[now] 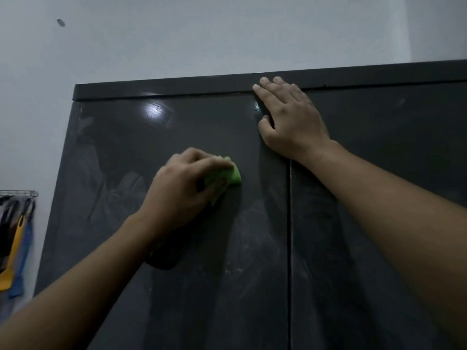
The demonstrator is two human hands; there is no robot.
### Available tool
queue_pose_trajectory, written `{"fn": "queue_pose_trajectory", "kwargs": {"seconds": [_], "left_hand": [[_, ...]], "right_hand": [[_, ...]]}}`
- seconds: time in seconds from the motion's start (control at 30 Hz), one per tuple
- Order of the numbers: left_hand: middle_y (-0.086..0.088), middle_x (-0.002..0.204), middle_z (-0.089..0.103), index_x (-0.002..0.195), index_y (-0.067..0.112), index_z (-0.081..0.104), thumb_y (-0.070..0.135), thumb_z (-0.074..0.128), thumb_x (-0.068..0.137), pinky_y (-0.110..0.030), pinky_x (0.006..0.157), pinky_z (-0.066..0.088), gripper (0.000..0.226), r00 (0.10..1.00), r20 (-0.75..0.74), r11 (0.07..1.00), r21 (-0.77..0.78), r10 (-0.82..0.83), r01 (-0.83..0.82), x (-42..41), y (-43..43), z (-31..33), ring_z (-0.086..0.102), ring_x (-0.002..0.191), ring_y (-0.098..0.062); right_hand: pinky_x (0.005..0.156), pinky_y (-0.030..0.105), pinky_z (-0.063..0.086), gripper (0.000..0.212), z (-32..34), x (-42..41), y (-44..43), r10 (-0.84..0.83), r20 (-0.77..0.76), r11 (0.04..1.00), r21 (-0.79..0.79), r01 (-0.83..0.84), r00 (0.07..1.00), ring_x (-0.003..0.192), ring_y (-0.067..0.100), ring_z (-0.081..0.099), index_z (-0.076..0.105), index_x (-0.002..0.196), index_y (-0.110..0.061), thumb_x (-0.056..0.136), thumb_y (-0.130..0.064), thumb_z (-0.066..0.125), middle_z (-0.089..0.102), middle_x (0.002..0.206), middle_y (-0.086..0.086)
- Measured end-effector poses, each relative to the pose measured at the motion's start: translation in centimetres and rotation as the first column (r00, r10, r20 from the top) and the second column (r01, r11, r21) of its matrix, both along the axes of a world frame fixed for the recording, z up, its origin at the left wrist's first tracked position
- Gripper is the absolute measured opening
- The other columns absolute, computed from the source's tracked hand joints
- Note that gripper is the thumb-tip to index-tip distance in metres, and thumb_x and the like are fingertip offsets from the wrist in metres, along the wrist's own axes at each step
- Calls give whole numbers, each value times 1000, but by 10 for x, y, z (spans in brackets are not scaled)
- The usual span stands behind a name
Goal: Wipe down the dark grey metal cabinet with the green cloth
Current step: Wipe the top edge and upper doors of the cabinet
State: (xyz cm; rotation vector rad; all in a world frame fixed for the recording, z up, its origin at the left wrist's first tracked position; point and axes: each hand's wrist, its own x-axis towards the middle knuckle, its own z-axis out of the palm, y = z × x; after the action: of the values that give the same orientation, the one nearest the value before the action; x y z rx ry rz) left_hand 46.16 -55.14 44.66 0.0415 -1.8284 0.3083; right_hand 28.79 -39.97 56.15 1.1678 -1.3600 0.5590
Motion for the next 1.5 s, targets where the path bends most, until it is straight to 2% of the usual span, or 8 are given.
{"fn": "queue_pose_trajectory", "kwargs": {"seconds": [0.2,0.33,0.63,0.83,1.03,1.13,1.3,1.5], "left_hand": [[-9,118,54,128,18,53,28,63,89,-39,95,43,42,955,-296,957,271,-16,100,-23,11,44,53,107,-29],[-7,117,51,126,20,54,33,58,86,-48,84,49,43,970,-242,990,134,-10,44,-58,42,26,49,100,-27],[5,122,56,127,32,58,43,55,84,-41,77,54,43,995,99,988,-151,-25,40,-57,54,-3,56,98,-17],[3,120,59,126,31,60,36,63,84,-31,77,45,42,991,-130,1000,9,17,-16,-61,58,20,51,97,-12],[9,125,61,128,32,58,43,56,86,-36,73,51,43,998,48,983,-183,28,-19,-64,57,-30,58,97,-16],[7,125,62,130,32,57,44,53,89,-36,74,43,43,992,-23,965,-229,127,-129,-53,43,-27,60,94,-20],[3,126,61,129,33,53,43,51,92,-40,80,30,39,911,-284,953,43,300,-300,-39,25,8,57,98,-29],[-3,122,61,130,29,54,31,54,91,-35,82,26,38,886,-373,951,239,277,-196,-26,1,73,43,110,-34]], "right_hand": [[122,24,10,61,6,0,9,160,95,986,36,-164,982,151,13,26,48,149,-20,88,-16,44,38,160,-3],[117,12,16,55,26,-12,31,167,84,975,135,-177,982,146,8,35,59,141,-21,91,-1,48,49,152,-6],[123,30,0,64,-2,-20,32,-3,7,981,195,1,1000,154,5,11,33,156,-32,92,-30,31,24,164,-15],[125,33,1,70,-7,-19,29,2,8,984,178,-3,1000,153,4,11,33,157,-32,87,-26,30,23,165,-14],[126,35,2,71,-14,-20,29,4,-8,988,154,-3,1000,153,6,14,36,156,-32,85,-27,29,25,165,-13],[126,36,2,70,-16,-20,28,16,-11,990,144,-14,1000,153,7,15,37,155,-32,86,-28,30,26,164,-12],[126,39,2,71,-19,-19,26,1,-24,992,128,2,1000,154,9,14,35,156,-30,85,-30,27,24,165,-10],[126,43,0,73,-23,-19,25,-23,-51,991,132,29,998,155,13,10,30,158,-28,86,-36,23,19,167,-8]]}}
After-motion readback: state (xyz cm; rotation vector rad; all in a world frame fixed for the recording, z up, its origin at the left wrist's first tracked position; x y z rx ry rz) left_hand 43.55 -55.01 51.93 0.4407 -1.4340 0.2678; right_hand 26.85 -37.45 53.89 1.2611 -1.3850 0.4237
